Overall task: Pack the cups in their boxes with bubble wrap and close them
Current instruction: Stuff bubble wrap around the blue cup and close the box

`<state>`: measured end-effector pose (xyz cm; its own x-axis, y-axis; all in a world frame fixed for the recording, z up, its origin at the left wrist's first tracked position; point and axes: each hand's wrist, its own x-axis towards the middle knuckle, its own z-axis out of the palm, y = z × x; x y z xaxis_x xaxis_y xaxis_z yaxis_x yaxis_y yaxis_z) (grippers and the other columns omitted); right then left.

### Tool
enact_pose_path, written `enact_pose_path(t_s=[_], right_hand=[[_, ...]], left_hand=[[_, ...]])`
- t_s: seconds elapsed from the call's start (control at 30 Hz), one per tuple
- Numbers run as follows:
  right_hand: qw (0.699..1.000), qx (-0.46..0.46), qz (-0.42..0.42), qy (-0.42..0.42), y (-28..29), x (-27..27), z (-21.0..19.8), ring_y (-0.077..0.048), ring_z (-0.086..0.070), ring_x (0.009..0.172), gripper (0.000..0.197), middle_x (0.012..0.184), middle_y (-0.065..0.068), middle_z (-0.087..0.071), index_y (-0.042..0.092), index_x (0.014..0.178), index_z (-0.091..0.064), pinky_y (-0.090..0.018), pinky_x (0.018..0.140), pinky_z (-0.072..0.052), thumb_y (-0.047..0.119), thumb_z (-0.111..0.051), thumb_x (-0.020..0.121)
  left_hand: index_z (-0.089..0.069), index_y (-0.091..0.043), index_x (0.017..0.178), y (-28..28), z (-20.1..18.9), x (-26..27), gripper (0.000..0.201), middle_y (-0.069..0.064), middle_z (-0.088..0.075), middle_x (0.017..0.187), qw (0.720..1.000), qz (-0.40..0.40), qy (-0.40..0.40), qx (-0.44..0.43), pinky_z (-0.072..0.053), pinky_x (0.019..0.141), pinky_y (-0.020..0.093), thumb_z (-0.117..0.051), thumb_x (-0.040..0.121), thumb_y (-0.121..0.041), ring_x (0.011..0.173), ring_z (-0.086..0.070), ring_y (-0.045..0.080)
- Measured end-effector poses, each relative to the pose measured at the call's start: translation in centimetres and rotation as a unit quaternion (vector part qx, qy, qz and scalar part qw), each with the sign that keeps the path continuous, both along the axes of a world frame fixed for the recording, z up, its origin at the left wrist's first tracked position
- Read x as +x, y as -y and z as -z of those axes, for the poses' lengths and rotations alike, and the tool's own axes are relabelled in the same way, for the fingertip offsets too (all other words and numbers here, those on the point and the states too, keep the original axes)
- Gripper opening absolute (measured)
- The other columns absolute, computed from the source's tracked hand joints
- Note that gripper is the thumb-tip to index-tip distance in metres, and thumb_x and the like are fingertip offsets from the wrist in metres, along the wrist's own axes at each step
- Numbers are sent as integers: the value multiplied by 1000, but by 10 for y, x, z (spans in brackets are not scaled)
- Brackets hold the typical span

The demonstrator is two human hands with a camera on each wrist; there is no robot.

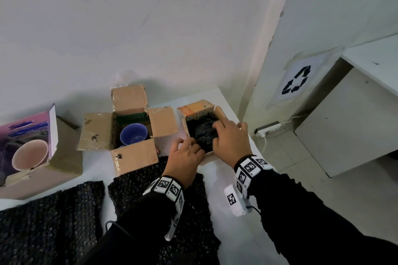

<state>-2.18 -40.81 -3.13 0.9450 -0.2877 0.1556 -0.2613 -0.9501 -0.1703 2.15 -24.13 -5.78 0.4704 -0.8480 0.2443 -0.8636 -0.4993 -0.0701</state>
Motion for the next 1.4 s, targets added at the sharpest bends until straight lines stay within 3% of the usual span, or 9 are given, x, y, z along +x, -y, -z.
enact_pose_path(t_s=[0.13,0.27,0.4,0.6,0.8,0.93,1.13,1.3,1.4], right_hand=[[994,20,-29,-106,13,26,-4,-18,-48,122,51,118,1,-61,18,130,-43,-46,109,-13,13,-45,80],[986,-5,-30,-162,19,43,-3,-23,-38,125,40,107,-2,-63,17,117,-50,-48,105,-16,12,-42,78],[977,-60,-23,-201,14,56,3,-32,-33,127,34,127,-12,-49,15,113,-59,-47,101,-22,15,-39,86],[977,-49,-24,-204,18,69,1,-28,-45,113,26,111,-7,-58,19,101,-63,-43,93,-24,19,-46,81],[984,130,110,50,45,83,-4,-24,-51,99,18,102,0,-54,21,98,-54,-40,87,-30,31,-54,83],[935,274,217,-59,59,101,6,-30,-50,118,50,125,-5,-55,17,122,-52,-43,101,-33,51,-55,85],[814,550,185,12,62,118,8,-27,-69,92,52,98,-7,-73,17,92,-65,-46,89,-55,58,-73,61],[818,566,81,59,61,107,-34,-7,-66,89,30,107,2,-69,15,111,-63,-19,73,-54,26,-73,85],[813,570,24,115,62,95,-58,-12,-67,94,32,104,1,-71,15,107,-66,-28,81,-56,26,-78,79]], left_hand=[[-68,-22,89,-6,9,13,24,-6,-65,94,998,32,-47,-4,-43,79,34,-74,67,-15,109,-52,21],[-68,-21,91,-6,7,18,23,-6,-66,97,997,41,-70,-4,-46,75,33,-74,69,-15,112,-53,21],[-68,-21,91,-10,10,24,19,-5,-66,98,995,50,-86,-17,-48,72,33,-75,73,-17,113,-53,20],[-69,-24,85,-1,5,32,14,-4,-63,97,995,65,-75,-8,-49,77,36,-75,73,-25,108,-50,21],[-69,-23,91,-4,-4,30,23,6,-53,127,994,29,-96,-47,-45,90,45,-75,73,-34,120,-44,30],[-51,-19,125,-6,-2,27,62,7,-38,141,981,-25,-169,-93,-43,100,36,-78,72,-35,123,-42,26],[-7,-21,152,-6,2,26,104,-2,-17,156,932,-83,-323,-139,-33,107,24,-77,77,-36,130,-42,17],[-10,-24,152,-5,6,29,106,-6,-20,155,921,-86,-344,-161,-45,101,34,-80,74,-34,123,-50,17],[-17,-23,151,-6,8,28,101,-8,-19,154,918,-84,-350,-168,-49,96,32,-81,73,-30,108,-56,9]])
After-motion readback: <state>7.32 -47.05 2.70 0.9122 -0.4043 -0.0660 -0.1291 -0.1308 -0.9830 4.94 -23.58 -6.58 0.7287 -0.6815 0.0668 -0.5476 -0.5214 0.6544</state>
